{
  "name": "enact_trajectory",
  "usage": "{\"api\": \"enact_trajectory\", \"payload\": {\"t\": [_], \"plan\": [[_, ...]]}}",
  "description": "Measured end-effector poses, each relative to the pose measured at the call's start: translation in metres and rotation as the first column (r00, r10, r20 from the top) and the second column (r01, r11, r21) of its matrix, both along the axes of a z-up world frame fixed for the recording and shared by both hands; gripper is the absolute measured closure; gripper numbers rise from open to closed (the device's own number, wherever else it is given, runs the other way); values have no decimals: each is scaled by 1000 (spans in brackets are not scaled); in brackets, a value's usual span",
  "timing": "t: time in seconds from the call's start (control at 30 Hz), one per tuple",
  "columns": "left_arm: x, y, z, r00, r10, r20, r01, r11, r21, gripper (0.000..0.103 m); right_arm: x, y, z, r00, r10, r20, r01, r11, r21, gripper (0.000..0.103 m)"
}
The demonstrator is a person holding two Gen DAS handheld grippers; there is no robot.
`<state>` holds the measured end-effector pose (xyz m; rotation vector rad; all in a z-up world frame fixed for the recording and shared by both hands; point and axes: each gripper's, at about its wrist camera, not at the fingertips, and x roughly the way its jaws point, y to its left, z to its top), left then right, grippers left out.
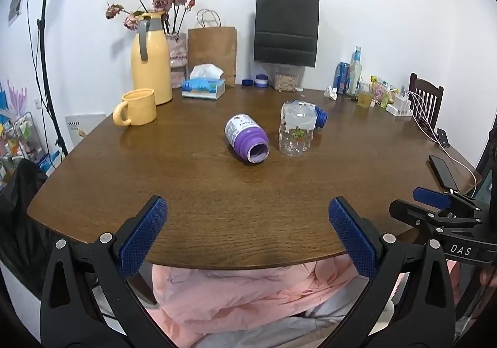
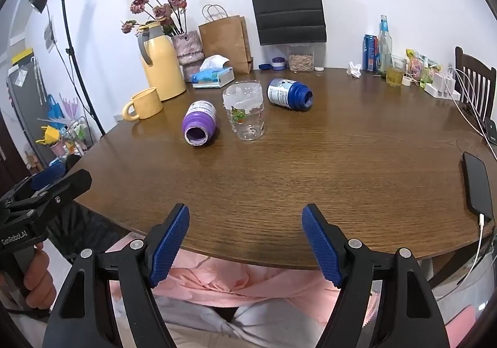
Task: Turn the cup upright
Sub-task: 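Move both grippers toward the purple-capped bottle lying on the table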
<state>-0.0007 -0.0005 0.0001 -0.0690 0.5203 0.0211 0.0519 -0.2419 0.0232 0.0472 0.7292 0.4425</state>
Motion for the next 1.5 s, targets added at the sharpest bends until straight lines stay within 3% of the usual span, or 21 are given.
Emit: {"api": "enact_trajectory", "payload": {"t": [0.27, 0.9, 1.0, 1.2, 1.3, 1.43, 1.5], "plan": [[-4, -1, 1, 998, -40, 49, 41, 999, -14, 0, 5, -3, 0, 1000, -14, -1, 14, 1000, 3, 23], [-2, 4, 5, 997, -34, 75, 38, 998, -48, 0, -12, -4, 22, 983, -33, 178, 33, 999, 2, 23], [-7, 2, 9, 995, -23, 100, 27, 999, -38, 0, -18, -8, 24, 982, -48, 184, 40, 998, 45, 13], [-9, -4, 11, 995, -43, 94, 45, 999, -19, 0, -27, -8, 28, 981, -32, 193, 20, 998, 64, 13], [-8, -5, 8, 996, -56, 69, 57, 998, -17, 0, -28, -8, 26, 988, -14, 156, -1, 996, 92, 13], [-8, -5, 7, 997, -46, 63, 46, 999, -4, 0, -34, -16, 25, 992, -5, 129, -17, 986, 168, 13], [-6, -7, 6, 997, -61, 51, 61, 998, 0, 0, -38, -16, 25, 991, -21, 131, 1, 989, 149, 13]]}}
